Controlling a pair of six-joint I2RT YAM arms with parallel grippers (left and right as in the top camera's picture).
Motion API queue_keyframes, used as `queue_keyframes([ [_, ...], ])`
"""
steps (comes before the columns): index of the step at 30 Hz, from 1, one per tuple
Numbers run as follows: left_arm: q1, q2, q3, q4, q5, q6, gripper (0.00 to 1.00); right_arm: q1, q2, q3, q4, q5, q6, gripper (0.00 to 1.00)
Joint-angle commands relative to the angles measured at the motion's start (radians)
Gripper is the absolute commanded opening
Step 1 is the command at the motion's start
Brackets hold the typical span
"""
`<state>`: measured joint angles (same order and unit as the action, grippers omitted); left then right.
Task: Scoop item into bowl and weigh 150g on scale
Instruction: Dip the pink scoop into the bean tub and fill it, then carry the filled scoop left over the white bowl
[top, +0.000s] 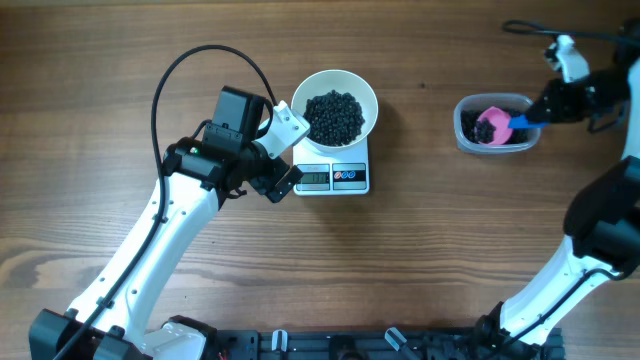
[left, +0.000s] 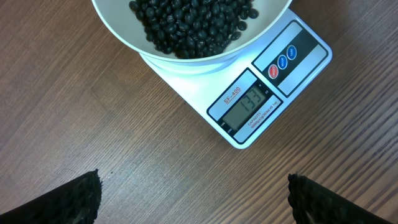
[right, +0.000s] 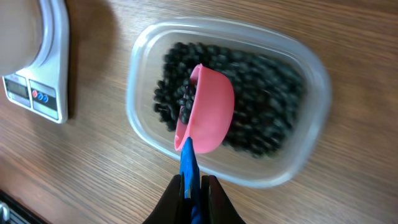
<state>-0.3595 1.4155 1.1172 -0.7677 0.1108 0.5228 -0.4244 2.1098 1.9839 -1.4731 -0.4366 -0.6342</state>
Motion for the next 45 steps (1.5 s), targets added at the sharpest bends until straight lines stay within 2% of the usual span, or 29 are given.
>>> queue_keyframes([
  [1,0.005,-0.008,-0.004,0.0,0.016,0.02,1.0,-0.057,0.018,0.008,-0.003,-0.096,-0.02,0.04],
  [10,0.005,-0.008,-0.004,0.0,0.016,0.02,1.0,-0.077,0.009,0.008,-0.006,-0.263,-0.047,0.04],
  [18,0.005,-0.008,-0.004,0.0,0.016,0.02,1.0,-0.073,-0.074,0.014,-0.005,-0.306,-0.039,0.04],
  [21,0.005,-0.008,-0.003,0.0,0.016,0.02,1.0,-0.038,-0.097,0.014,0.012,-0.313,0.013,0.04],
  [31,0.005,-0.008,-0.004,0.0,0.016,0.02,1.0,0.261,-0.103,0.014,0.205,-0.29,0.19,0.04],
  [33,0.005,-0.008,-0.003,0.0,0.016,0.02,1.0,0.359,-0.103,0.014,0.256,-0.223,0.238,0.04],
  [39,0.005,-0.008,-0.003,0.0,0.016,0.02,1.0,0.494,-0.105,0.015,0.269,-0.169,0.245,0.04],
  [45,0.005,-0.008,-0.004,0.0,0.016,0.02,1.0,0.579,-0.139,0.015,0.292,-0.034,0.246,0.04],
])
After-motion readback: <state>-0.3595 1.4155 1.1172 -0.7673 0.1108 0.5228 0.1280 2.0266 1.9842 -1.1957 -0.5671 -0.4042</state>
